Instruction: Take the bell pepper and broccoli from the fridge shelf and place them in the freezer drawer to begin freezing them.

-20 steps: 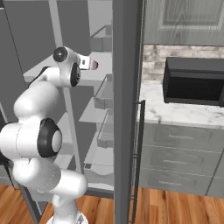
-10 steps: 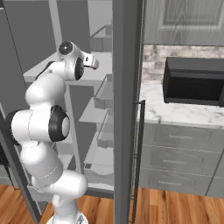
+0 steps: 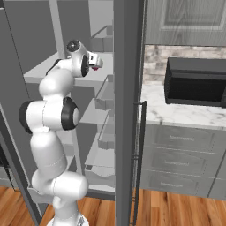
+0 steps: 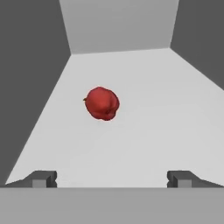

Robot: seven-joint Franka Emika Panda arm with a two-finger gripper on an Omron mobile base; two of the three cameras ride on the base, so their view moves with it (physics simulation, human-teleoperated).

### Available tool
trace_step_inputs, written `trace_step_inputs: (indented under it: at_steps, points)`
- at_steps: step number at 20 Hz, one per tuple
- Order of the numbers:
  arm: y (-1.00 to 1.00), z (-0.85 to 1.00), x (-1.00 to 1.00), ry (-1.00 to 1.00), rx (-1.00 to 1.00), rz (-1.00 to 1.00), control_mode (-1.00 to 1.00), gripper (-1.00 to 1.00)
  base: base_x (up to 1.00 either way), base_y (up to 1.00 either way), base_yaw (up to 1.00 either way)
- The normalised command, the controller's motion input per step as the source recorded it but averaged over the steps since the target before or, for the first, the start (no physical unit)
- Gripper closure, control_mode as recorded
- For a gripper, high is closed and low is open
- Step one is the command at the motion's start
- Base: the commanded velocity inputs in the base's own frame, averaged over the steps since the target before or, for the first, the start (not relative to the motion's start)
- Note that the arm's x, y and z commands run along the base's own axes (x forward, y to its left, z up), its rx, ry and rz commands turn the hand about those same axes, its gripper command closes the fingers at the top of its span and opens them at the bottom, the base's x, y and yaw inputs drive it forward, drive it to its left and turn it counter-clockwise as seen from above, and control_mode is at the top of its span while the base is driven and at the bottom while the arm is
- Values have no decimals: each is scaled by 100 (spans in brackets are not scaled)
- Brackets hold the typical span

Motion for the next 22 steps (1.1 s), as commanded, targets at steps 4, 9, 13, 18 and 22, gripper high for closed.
trace_step_inputs:
  at_steps: [4, 9, 13, 18, 22]
  points:
    - [9, -17, 62, 3, 0, 0, -100, -100, 0, 0, 0]
    - [11, -16, 62, 2, 0, 0, -100, -100, 0, 0, 0]
    - [10, -18, 54, 2, 0, 0, -100, -100, 0, 0, 0]
    - [4, -15, 56, 1, 0, 0, -100, -100, 0, 0, 0]
    - [2, -16, 53, 0, 0, 0, -100, -100, 0, 0, 0]
